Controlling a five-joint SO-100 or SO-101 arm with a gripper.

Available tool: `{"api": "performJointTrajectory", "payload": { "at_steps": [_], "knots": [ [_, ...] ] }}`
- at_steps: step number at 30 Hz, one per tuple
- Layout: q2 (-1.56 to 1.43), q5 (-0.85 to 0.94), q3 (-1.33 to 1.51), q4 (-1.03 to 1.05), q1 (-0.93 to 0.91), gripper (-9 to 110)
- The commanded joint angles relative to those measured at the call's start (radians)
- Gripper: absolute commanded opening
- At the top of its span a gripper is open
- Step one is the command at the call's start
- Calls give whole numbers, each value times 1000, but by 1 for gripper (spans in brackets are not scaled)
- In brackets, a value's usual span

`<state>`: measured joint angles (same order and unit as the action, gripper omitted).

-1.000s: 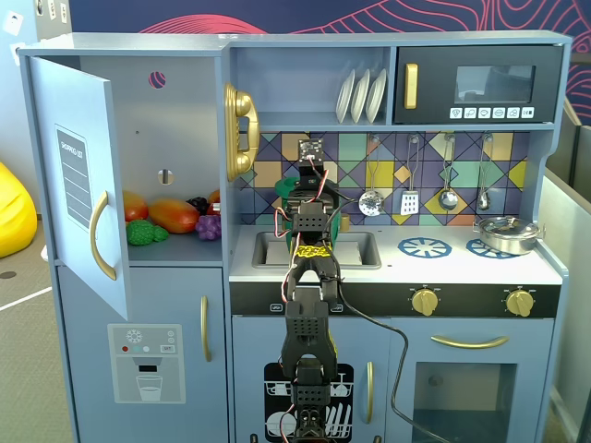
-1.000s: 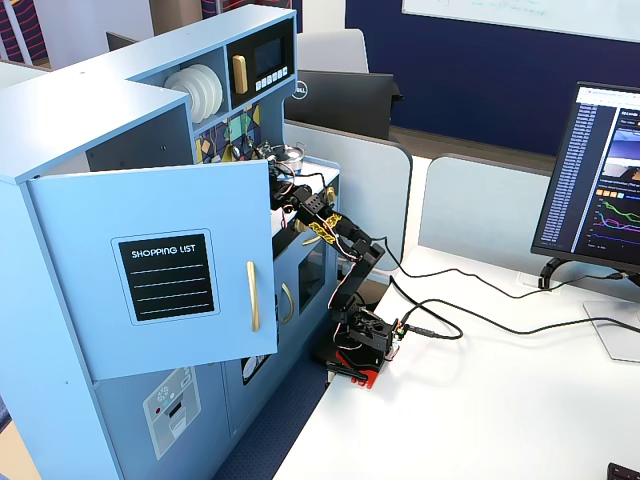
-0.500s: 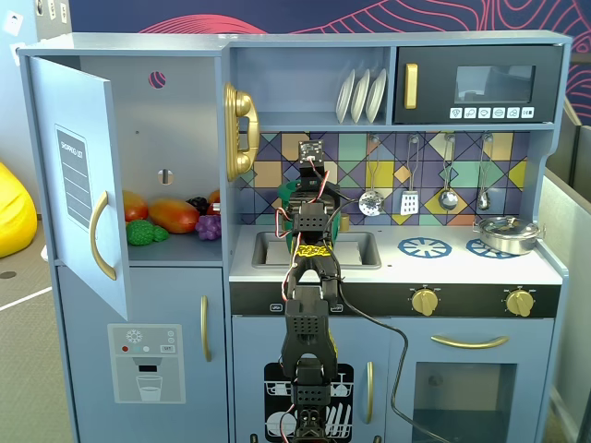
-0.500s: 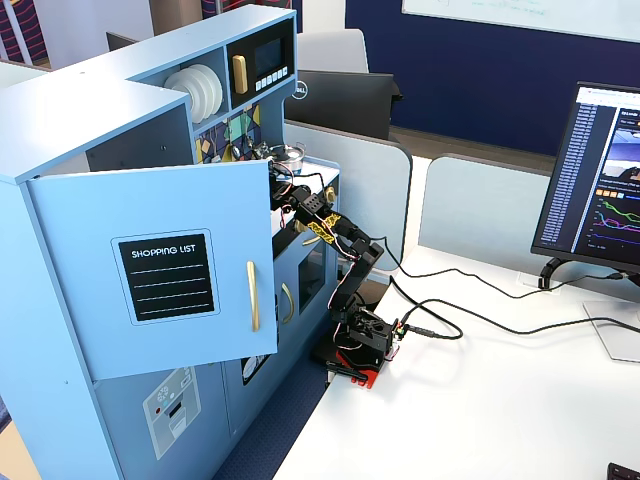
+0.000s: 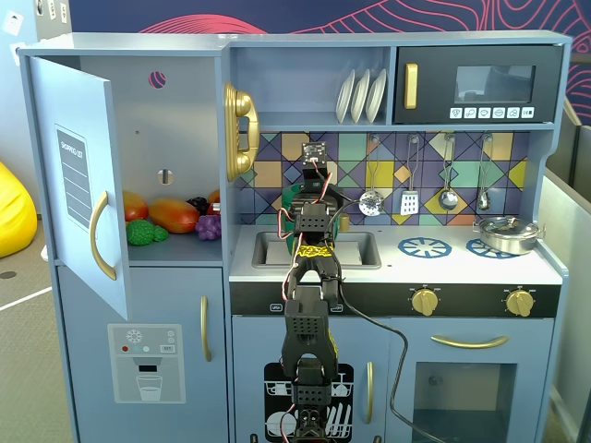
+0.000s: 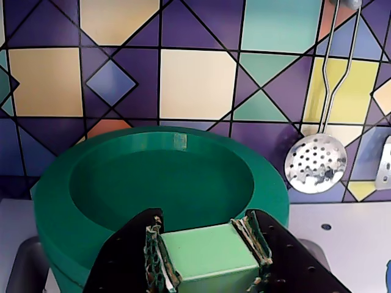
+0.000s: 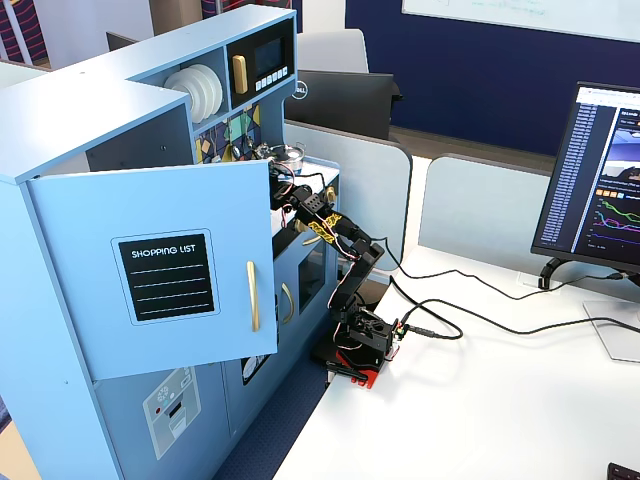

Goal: Pick up the lid from the counter and put it on the green recipient

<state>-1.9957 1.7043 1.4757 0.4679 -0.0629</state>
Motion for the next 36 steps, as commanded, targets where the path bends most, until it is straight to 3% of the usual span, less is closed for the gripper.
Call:
{"api": "performJointTrajectory", "payload": {
  "at_steps": [1,11,17,23,32,36],
  "knots": [
    [-57,12,-6,5,-5,0],
    [-49,15,12,-25,32,0],
    [-49,-26,12,-61,18,30],
    [-71,28,5,-67,-21,39],
    [-175,63,-44,-78,-46,41],
    [-296,84,-32,20,-43,41]
  ]
}}
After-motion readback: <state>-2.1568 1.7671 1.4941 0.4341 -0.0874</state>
